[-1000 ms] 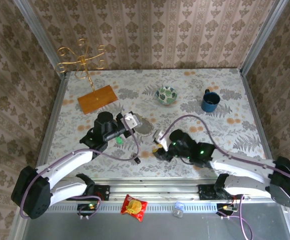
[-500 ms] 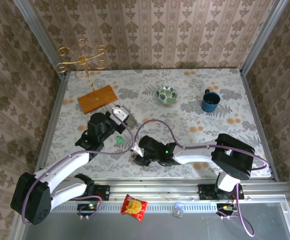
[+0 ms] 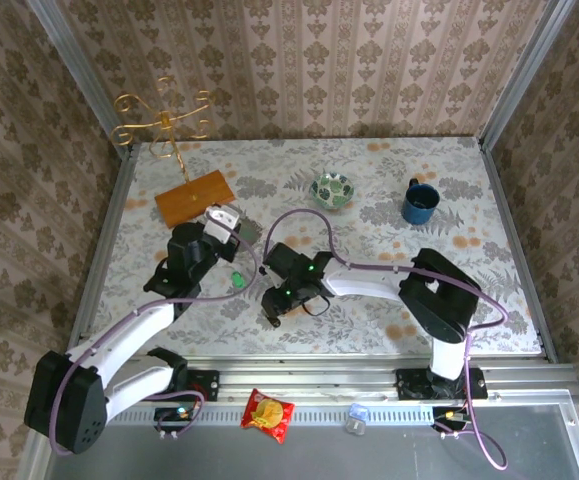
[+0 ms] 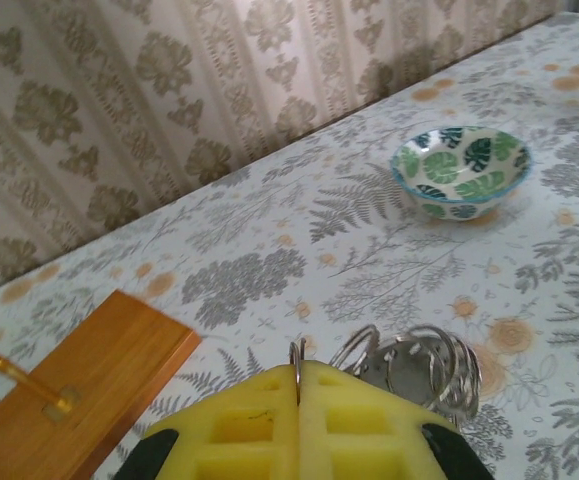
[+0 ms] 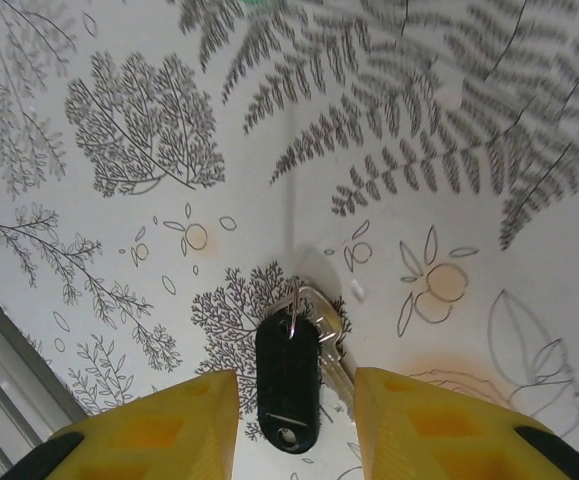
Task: Put the keys on the keyring
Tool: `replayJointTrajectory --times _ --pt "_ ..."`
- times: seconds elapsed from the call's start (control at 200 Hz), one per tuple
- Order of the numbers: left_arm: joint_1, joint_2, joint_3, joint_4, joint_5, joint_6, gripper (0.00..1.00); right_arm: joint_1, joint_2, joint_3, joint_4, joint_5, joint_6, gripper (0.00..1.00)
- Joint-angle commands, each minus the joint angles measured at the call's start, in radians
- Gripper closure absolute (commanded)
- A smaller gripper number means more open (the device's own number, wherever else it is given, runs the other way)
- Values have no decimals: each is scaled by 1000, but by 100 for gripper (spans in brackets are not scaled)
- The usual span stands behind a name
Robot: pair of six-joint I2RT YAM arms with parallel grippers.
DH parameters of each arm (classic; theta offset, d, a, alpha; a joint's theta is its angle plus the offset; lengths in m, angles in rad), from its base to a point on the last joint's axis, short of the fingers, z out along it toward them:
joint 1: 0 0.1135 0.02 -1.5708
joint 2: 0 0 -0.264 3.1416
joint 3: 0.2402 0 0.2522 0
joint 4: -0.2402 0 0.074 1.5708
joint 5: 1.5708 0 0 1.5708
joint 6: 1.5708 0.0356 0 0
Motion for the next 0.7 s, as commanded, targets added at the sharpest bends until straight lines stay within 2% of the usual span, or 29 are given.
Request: replayJointTrajectory --times 0.0,0.065,0.25,0.7 --pt "17 -24 32 -6 -57 -91 100 -13 31 55 -65 -59 71 63" --pt "44 -25 29 -3 -58 -108 100 -21 52 69 -60 -85 76 64" --pt "45 -34 26 -6 -56 -110 100 -24 106 122 -87 -107 67 66" --pt "46 -37 21 1 -49 -96 100 -24 165 177 -138 -96 56 75"
